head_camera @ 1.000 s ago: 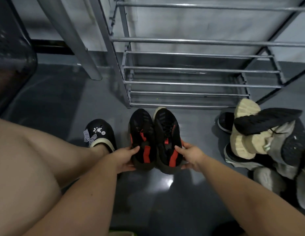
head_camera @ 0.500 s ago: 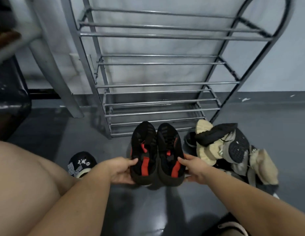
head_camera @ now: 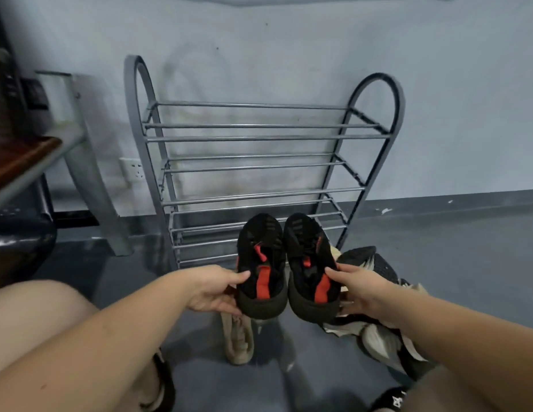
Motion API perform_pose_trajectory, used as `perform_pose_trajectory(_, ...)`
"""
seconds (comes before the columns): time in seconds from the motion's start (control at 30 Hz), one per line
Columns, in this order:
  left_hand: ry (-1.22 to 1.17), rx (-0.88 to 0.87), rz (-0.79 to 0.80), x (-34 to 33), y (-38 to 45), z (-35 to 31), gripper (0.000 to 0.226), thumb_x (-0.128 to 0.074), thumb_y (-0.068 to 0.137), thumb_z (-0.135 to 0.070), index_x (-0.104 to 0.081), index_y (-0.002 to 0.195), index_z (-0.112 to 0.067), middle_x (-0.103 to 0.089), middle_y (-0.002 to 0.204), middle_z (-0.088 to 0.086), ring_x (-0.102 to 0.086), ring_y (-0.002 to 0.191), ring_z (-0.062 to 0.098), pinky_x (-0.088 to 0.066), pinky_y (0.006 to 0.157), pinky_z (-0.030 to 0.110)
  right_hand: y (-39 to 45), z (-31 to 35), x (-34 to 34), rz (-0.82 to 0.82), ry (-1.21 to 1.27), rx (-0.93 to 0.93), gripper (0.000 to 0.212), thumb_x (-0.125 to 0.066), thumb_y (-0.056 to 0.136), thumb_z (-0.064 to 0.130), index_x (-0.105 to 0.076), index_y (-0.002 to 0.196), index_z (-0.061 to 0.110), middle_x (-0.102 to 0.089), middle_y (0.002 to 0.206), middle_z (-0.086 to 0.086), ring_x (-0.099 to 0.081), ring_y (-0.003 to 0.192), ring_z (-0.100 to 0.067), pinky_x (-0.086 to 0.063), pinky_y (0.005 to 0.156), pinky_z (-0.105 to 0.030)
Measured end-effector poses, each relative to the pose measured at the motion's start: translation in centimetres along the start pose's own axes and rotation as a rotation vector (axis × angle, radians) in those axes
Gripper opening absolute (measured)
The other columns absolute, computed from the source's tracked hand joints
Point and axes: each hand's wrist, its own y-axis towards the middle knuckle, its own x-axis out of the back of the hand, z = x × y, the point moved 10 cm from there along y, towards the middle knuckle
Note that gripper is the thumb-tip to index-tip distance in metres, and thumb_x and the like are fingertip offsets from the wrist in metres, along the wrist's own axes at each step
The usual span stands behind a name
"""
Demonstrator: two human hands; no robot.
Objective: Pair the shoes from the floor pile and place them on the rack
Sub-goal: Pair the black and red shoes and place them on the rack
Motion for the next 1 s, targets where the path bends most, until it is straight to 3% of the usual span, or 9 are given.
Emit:
perform_pose_trajectory(0.13, 0.025, -0.059, -0.004, 0.3, -2.6, -2.6, 0.023, -0.045, 0.097, -0.028, -0.059, 0.102, -0.01, -0.066, 0.095, 0.01, -0.071, 0.06, 0.015, -0.06, 0.059, 0.026, -1.7, 2.2, -0.5, 0.0, 0.049, 0.065, 0.013, -0.05, 0.098, 0.019, -0.061, 0.102, 0.022, -0.065, 0.085, -0.004, -0.059, 0.073, -0.021, -0.049, 0.062, -0.034)
perform_pose_trajectory(0.3, 0.032, -0.114, -0.029, 0.9, -5.9, -5.1, 0.027, -0.047, 0.096, -0.03, -0.06, 0.105, -0.008, -0.067, 0.099, 0.01, -0.071, 0.068, 0.018, -0.058, 0.073, 0.029, -3.9, 4.6, -1.3, 0.013, 0.016, 0.124, 0.016, -0.051, 0.097, 0.021, -0.062, 0.109, 0.02, -0.067, 0.091, -0.007, -0.062, 0.076, -0.023, -0.051, 0.061, -0.033)
perform_pose_trajectory(0.53, 0.064, -0.225, -0.041, 0.3, -11.6, -10.2, 0.033, -0.045, 0.097, -0.032, -0.06, 0.111, -0.007, -0.068, 0.1, 0.008, -0.071, 0.071, 0.016, -0.06, 0.062, 0.023, -7.9, 10.6, -1.0, 0.04, 0.013, 0.225, 0.012, -0.055, 0.095, 0.021, -0.064, 0.102, 0.018, -0.066, 0.097, -0.011, -0.062, 0.089, -0.03, -0.051, 0.089, -0.053)
perform_pose_trajectory(0.7, 0.058, -0.298, -0.039, 0.1, -15.5, -13.9, 0.032, -0.045, 0.096, -0.033, -0.062, 0.105, -0.007, -0.068, 0.096, 0.009, -0.069, 0.079, 0.02, -0.058, 0.072, 0.026, -11.1, 15.4, -0.6, 0.011, -0.051, 0.302, 0.012, -0.053, 0.096, 0.022, -0.063, 0.094, 0.016, -0.064, 0.088, -0.008, -0.062, 0.071, -0.022, -0.056, 0.055, -0.034)
perform_pose_trajectory(0.8, 0.053, -0.335, -0.054, 0.6, -16.9, -15.8, 0.034, -0.046, 0.096, -0.032, -0.062, 0.111, -0.006, -0.067, 0.101, 0.012, -0.066, 0.089, 0.023, -0.059, 0.075, 0.029, -11.7, 18.0, -1.0, 0.025, -0.049, 0.335, 0.013, -0.054, 0.096, 0.021, -0.064, 0.096, 0.013, -0.066, 0.087, -0.008, -0.066, 0.062, -0.02, -0.057, 0.051, -0.032)
perform_pose_trajectory(1.0, 0.036, -0.419, -0.182, 4.1, -17.1, -18.9, 0.032, -0.047, 0.096, -0.035, -0.063, 0.105, -0.008, -0.068, 0.084, 0.006, -0.069, 0.067, 0.017, -0.059, 0.058, 0.024, -9.7, 23.5, -3.0, -0.023, -0.063, 0.445, 0.01, -0.059, 0.092, 0.02, -0.066, 0.093, 0.012, -0.068, 0.082, -0.007, -0.063, 0.069, -0.022, -0.056, 0.046, -0.028)
